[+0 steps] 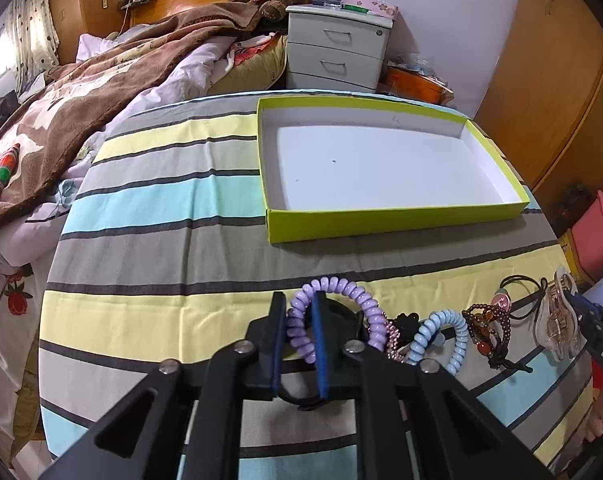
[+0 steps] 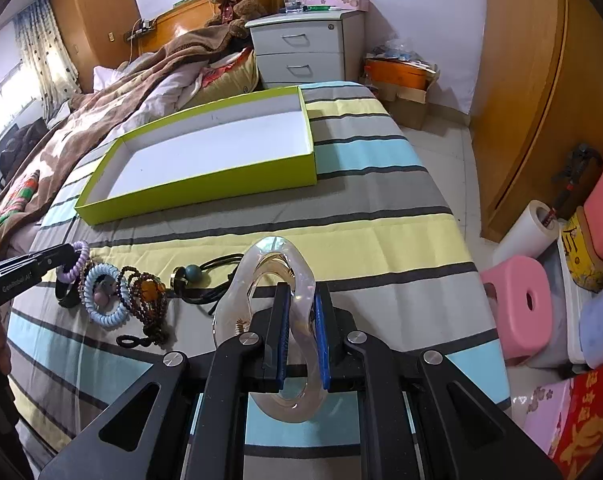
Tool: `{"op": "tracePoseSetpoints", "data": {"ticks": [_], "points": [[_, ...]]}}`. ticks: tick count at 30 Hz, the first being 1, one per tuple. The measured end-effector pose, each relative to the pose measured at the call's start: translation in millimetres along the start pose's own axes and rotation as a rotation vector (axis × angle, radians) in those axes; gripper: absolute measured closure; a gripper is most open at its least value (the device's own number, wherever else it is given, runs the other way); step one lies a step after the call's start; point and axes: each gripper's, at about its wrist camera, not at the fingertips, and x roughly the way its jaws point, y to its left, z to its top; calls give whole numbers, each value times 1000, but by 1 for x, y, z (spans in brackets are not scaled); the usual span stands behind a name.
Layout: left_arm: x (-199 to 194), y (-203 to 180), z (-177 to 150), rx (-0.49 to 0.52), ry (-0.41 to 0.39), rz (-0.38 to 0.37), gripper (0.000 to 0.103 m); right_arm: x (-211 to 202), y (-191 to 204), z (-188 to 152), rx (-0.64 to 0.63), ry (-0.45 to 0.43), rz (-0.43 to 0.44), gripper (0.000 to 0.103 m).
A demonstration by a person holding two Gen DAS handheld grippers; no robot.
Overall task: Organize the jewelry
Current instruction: 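Grasp the lavender coil hair tie with the left gripper while the right gripper holds the hair claw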
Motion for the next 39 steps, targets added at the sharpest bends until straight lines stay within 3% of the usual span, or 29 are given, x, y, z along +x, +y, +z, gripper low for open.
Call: {"op": "tracePoseSetpoints", "data": {"ticks": [23, 39], "points": [[-36, 10, 0, -66, -78, -31, 93, -31, 1, 9, -20, -86, 26, 91], [-45, -1, 50, -49, -149, -69, 93, -23, 21, 77, -108, -133, 52, 91]]}}
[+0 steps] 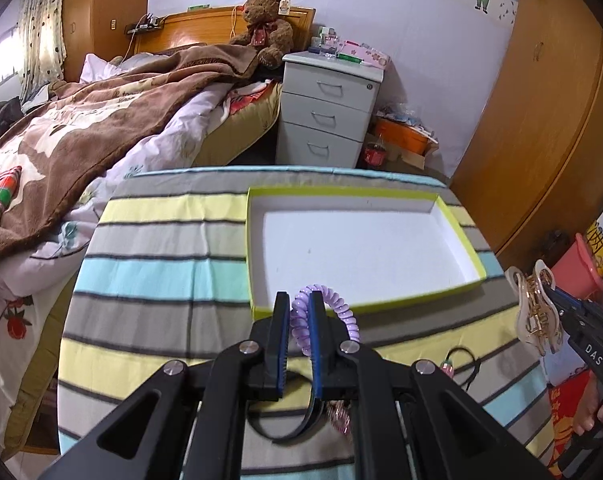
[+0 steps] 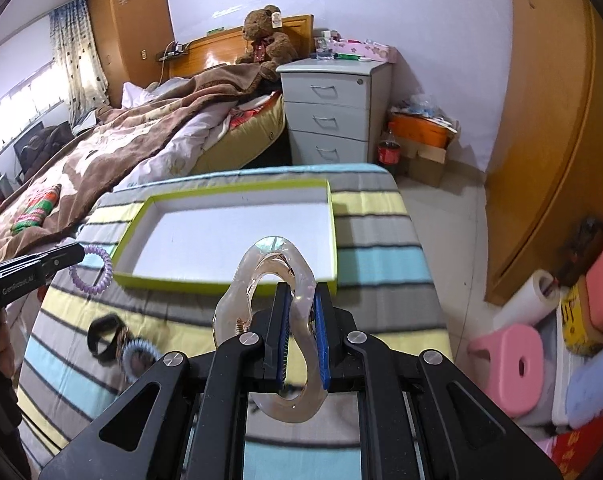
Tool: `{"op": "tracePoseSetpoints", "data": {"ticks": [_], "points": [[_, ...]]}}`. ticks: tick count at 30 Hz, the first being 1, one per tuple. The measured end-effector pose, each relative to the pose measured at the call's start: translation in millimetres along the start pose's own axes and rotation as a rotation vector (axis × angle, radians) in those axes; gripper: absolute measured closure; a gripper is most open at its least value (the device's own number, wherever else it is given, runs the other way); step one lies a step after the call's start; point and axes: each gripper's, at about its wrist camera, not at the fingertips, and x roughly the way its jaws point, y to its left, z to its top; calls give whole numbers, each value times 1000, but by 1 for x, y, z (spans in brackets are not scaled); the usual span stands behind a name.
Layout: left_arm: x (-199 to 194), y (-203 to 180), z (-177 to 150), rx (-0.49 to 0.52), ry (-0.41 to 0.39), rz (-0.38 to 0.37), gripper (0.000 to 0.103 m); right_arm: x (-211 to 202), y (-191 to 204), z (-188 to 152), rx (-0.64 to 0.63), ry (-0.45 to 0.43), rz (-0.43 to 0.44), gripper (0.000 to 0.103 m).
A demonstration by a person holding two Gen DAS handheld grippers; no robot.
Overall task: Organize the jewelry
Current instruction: 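Grasp the lavender coil hair tie with the left gripper while the right gripper holds the hair claw, then carry both items into the green box and open both grippers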
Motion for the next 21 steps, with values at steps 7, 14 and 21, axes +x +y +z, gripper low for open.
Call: {"op": "tracePoseSetpoints", "data": {"ticks": [7, 14, 21], "points": [[23, 0, 23, -25, -4, -11, 93, 31, 1, 27, -29, 18, -9, 91], [50, 5, 46, -55, -3, -24, 93, 70, -1, 49, -42, 66, -8, 91], [83, 9, 60, -55, 31, -19, 93, 111, -1, 62, -69, 128, -25, 91]]}}
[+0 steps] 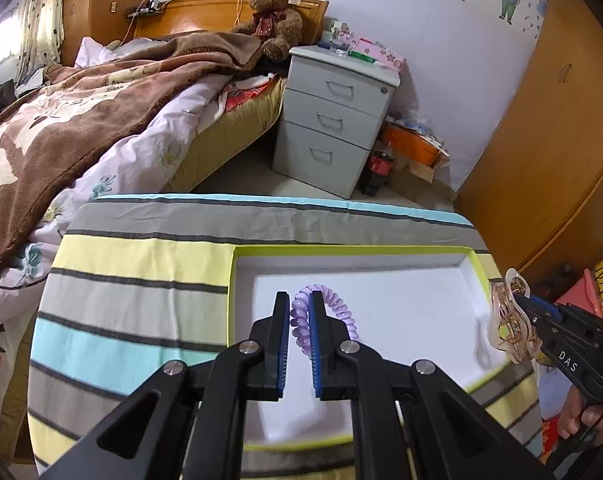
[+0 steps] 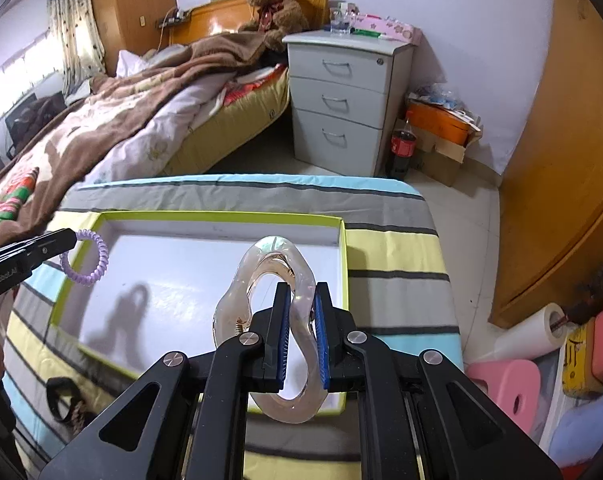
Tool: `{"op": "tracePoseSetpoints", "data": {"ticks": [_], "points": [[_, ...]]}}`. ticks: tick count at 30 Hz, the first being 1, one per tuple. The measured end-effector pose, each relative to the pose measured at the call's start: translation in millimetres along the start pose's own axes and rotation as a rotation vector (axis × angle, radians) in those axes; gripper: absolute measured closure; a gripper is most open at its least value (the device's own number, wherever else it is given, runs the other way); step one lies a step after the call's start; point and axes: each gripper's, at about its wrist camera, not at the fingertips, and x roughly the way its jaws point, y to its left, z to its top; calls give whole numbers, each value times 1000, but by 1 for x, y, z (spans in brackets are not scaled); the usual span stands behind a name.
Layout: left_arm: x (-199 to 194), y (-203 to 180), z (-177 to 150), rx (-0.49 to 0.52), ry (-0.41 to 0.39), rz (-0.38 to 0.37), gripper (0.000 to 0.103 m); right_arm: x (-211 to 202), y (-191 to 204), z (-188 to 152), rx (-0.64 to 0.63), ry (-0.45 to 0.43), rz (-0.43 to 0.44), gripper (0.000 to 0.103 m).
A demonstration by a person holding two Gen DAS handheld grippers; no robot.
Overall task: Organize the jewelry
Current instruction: 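Carry both items into the green box and open both grippers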
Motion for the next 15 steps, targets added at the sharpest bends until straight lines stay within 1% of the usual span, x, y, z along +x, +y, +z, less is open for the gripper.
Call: {"op": "tracePoseSetpoints", "data": {"ticks": [6, 11, 15], "points": [[26, 2, 6, -5, 35, 8, 93, 20, -1, 11, -23, 23, -23, 91], [40, 0, 8, -5, 57, 2, 93, 34, -3, 16, -31, 44, -25, 91], [52, 1, 7, -5, 86, 13, 93, 41, -2, 17, -44, 56, -24, 91]]}}
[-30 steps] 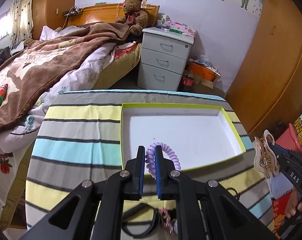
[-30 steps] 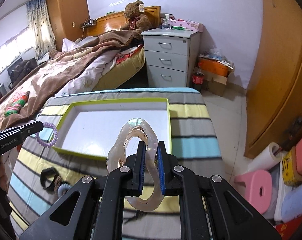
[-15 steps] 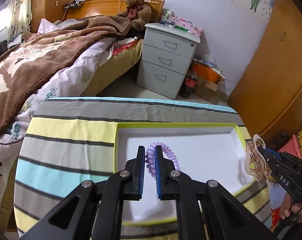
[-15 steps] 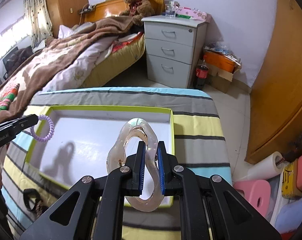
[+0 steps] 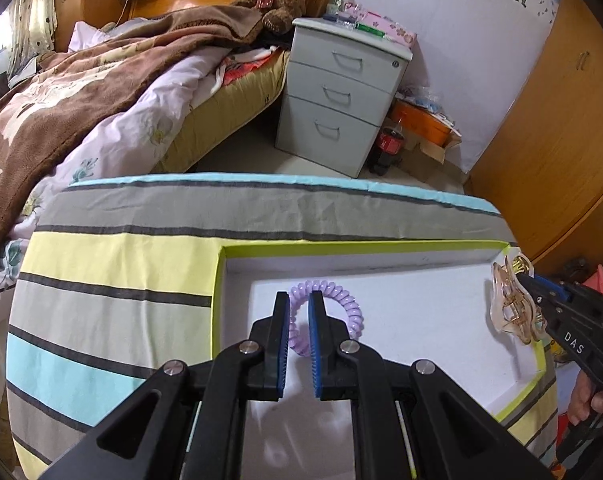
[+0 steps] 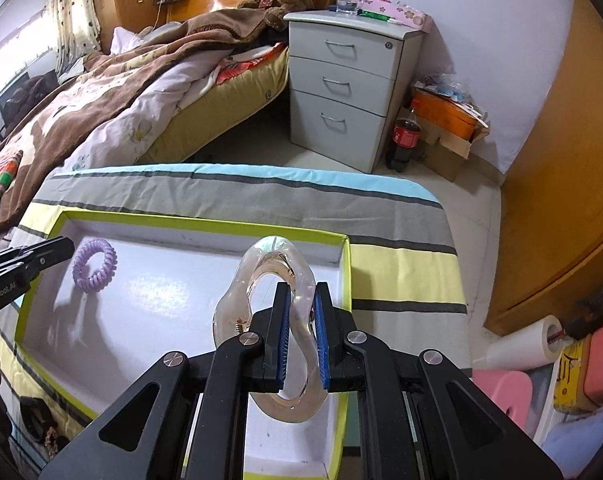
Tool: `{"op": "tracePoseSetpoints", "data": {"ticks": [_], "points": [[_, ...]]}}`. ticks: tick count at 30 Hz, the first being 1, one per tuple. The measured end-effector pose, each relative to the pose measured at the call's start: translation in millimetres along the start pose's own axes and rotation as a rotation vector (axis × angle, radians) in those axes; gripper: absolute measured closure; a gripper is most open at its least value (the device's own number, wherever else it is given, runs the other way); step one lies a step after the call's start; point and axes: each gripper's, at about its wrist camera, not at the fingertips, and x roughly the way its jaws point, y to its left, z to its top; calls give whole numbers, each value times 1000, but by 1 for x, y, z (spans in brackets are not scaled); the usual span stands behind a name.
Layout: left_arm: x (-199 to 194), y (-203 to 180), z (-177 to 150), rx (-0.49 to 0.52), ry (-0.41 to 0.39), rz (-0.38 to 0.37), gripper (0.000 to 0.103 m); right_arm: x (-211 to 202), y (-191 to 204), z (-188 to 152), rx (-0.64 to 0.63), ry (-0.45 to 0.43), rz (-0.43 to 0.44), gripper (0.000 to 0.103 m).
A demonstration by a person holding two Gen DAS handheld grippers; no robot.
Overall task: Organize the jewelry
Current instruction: 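Carry both items into the green box and open both grippers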
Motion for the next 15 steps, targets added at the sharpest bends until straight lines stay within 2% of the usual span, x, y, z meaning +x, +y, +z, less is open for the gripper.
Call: {"op": "tracePoseSetpoints", "data": {"ticks": [15], "points": [[16, 4, -4, -7, 41, 27, 93, 12, -1, 1, -16, 9, -18, 91]]}}
